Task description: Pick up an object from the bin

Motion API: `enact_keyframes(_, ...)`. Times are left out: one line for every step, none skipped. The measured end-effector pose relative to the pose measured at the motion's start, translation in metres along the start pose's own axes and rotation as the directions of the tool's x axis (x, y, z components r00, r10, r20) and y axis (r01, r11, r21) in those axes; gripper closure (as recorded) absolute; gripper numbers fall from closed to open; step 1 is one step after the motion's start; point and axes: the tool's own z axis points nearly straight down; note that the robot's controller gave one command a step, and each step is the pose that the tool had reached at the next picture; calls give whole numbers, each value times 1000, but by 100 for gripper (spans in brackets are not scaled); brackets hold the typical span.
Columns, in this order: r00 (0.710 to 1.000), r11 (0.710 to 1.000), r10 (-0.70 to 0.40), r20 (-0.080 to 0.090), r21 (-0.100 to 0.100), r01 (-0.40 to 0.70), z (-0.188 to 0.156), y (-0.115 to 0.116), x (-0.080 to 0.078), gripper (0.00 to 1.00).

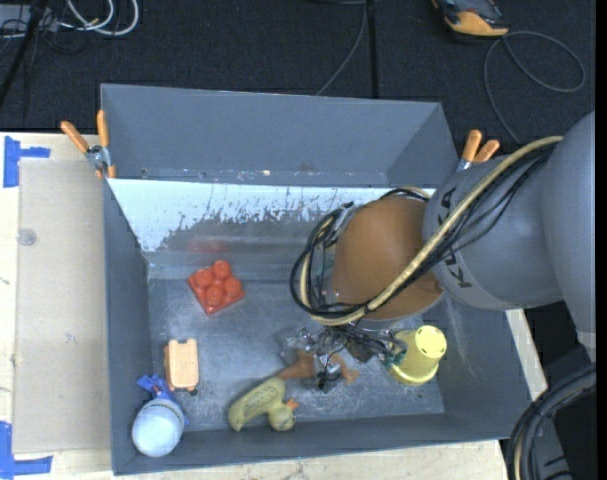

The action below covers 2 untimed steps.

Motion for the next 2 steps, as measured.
enact_keyframes(1000,1000,0,0,0,0,0,0,0,100)
enact_keyframes(999,999,37,1,0,-37,-134,-4,-21,100)
